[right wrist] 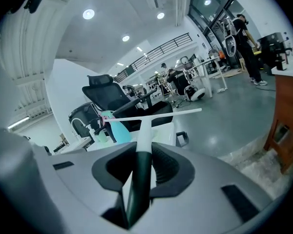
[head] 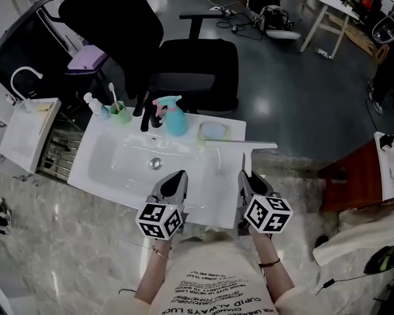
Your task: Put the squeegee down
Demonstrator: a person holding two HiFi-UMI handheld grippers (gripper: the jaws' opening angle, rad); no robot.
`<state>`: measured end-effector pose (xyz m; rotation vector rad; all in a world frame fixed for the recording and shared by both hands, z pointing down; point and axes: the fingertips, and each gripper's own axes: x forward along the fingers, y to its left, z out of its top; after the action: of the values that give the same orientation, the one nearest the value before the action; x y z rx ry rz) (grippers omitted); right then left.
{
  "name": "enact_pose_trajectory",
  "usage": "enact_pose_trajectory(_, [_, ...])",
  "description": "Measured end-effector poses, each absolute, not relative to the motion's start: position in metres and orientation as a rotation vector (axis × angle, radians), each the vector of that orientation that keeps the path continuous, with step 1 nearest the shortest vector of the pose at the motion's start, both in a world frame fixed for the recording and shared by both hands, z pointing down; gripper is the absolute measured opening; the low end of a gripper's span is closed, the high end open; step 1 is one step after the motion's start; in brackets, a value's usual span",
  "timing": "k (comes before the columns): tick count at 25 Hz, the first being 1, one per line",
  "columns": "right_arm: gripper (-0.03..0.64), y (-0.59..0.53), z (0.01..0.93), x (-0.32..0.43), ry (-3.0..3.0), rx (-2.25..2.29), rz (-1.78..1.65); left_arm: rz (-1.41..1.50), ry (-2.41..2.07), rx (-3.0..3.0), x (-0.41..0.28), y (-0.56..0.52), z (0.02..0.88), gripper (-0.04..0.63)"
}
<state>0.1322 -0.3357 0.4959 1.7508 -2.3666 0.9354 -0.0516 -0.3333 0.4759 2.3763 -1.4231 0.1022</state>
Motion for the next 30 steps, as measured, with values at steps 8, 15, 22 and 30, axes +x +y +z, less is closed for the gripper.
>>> enact_pose_trajectory(8, [0.094, -0.342, 0.520, 0.120, -2.301, 1.710, 0.966, 0.170, -1.363, 2.316, -0.052, -0.334, 0.502, 0.023])
enact_pose_trajectory(15, [0.094, -0.347, 0.540, 0.111, -2.199, 1.708, 1.011, 0.245, -1.250, 2.314, -0.047, -0.341, 0.523, 0.022])
enact_pose_trajectory(22, [0.094, -0.351, 0.558, 0.106, -2.092, 1.690, 1.033, 0.293, -1.145, 2.316, -0.039, -0.348, 0.543, 0.023])
enact_pose_trajectory(30, [0.094, -0.351, 0.571, 0.100, -2.004, 1.673, 1.026, 0.313, -1.048, 2.319, -0.029, -0.349, 0.554, 0.023])
